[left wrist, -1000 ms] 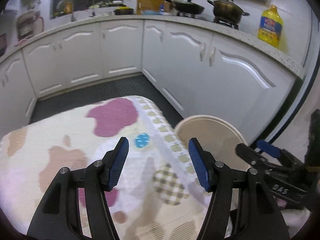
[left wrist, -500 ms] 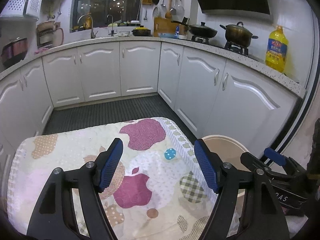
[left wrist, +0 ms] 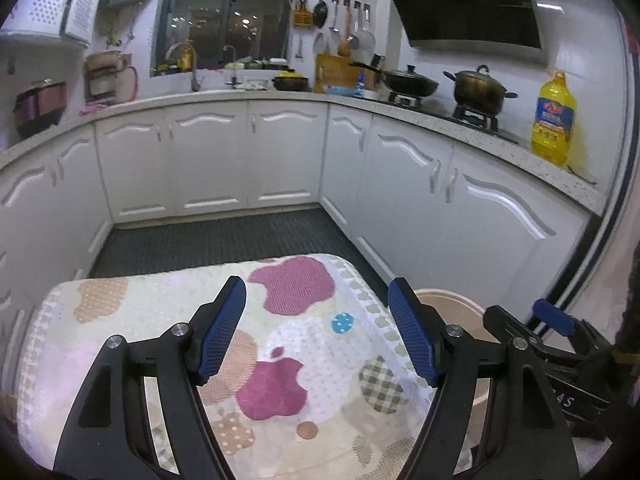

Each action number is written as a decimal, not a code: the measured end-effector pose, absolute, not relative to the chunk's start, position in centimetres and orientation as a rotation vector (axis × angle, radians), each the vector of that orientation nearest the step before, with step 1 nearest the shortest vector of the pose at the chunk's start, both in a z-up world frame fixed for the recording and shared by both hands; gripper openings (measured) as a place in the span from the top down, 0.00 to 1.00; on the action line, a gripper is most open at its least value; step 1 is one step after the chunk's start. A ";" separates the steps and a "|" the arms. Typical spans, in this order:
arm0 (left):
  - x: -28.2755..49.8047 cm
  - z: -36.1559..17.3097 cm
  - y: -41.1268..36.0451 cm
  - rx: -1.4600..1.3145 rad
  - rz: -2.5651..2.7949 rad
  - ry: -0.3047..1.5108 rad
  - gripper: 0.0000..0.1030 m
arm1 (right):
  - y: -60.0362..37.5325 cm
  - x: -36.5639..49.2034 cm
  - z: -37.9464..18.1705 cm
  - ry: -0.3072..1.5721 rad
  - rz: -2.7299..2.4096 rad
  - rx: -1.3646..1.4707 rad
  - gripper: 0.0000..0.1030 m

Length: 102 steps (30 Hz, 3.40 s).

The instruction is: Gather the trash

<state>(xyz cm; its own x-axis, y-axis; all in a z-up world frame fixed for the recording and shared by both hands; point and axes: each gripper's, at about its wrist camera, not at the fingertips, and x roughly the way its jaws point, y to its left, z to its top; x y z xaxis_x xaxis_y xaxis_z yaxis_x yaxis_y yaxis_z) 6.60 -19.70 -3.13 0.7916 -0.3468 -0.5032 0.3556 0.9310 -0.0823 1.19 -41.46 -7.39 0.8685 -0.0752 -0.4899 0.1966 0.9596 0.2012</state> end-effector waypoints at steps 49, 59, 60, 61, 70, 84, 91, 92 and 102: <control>5.1 -1.5 -20.7 0.080 -0.335 0.460 0.29 | -40.4 0.8 -4.0 0.411 -0.163 0.173 0.01; 5.4 -1.3 -20.9 0.089 -0.346 0.442 0.29 | -40.1 1.2 -3.3 0.398 -0.161 0.161 0.01; 5.4 -1.3 -20.9 0.089 -0.345 0.443 0.29 | -40.1 1.2 -3.3 0.399 -0.161 0.160 0.01; 5.4 -1.3 -20.9 0.087 -0.344 0.442 0.29 | -40.1 1.3 -3.3 0.401 -0.159 0.159 0.01; 5.7 -1.2 -20.8 0.078 -0.350 0.448 0.29 | -40.1 1.7 -3.0 0.400 -0.159 0.141 0.01; 6.3 -1.0 -19.9 0.039 -0.355 0.467 0.29 | -40.2 2.0 -2.8 0.404 -0.152 0.139 0.00; 6.3 -1.0 -19.9 0.039 -0.353 0.467 0.29 | -40.1 2.0 -2.8 0.405 -0.149 0.138 0.00; 6.3 -1.0 -19.9 0.039 -0.353 0.466 0.29 | -40.0 2.0 -2.9 0.405 -0.150 0.139 0.00; 6.3 -1.1 -19.6 0.038 -0.354 0.464 0.29 | -40.1 2.1 -3.0 0.409 -0.147 0.136 0.00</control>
<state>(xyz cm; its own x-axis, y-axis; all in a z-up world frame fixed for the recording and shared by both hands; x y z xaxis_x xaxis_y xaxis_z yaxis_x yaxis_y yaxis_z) 6.34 -19.60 -1.15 0.8345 -0.3252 -0.4447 0.3423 0.9386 -0.0441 2.07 -40.08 -2.96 0.9073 -0.1148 -0.4044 0.1695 0.9803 0.1019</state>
